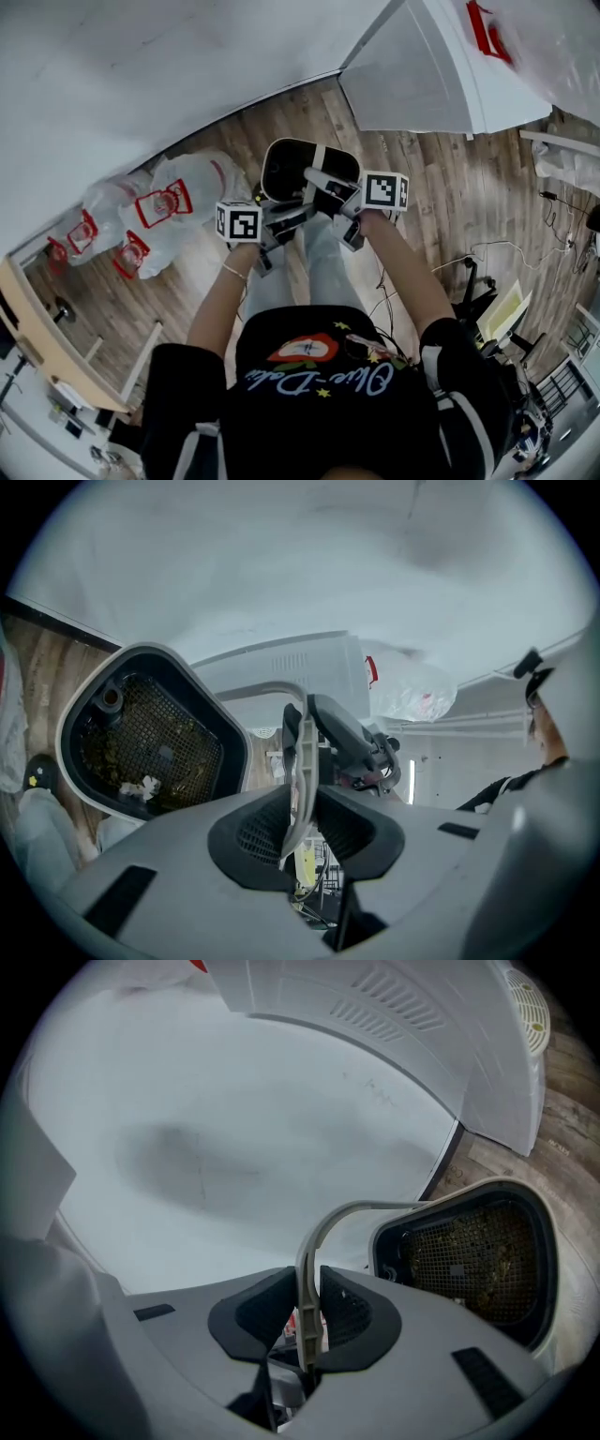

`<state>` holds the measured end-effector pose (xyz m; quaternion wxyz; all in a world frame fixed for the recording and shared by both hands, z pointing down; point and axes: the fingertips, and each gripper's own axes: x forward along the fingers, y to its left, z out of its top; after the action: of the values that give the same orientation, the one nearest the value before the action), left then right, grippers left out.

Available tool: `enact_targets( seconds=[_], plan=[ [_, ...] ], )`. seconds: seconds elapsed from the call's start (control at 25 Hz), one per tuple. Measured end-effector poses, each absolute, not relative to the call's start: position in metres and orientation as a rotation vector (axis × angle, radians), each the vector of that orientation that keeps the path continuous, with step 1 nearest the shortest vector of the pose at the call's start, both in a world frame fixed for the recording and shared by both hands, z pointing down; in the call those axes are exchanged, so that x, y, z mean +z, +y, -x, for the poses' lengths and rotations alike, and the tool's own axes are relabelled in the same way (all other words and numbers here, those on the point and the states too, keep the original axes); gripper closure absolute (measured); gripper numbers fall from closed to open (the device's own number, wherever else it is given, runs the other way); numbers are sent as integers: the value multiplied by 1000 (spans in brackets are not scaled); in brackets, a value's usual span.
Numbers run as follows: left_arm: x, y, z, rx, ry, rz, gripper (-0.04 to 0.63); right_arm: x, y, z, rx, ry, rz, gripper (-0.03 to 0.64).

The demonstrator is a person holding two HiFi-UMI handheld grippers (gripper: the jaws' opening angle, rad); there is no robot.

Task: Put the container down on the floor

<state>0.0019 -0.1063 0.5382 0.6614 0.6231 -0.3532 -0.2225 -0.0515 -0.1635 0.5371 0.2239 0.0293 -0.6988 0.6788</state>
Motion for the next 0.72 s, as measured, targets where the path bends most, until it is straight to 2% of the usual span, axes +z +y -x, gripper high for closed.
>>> enact_targets(
  seconds=[0.72],
  plan=[
    [689, -105, 11, -576, -829, -1327, 518, 692, -159, 67, 1718, -1887, -145, 551]
  ],
)
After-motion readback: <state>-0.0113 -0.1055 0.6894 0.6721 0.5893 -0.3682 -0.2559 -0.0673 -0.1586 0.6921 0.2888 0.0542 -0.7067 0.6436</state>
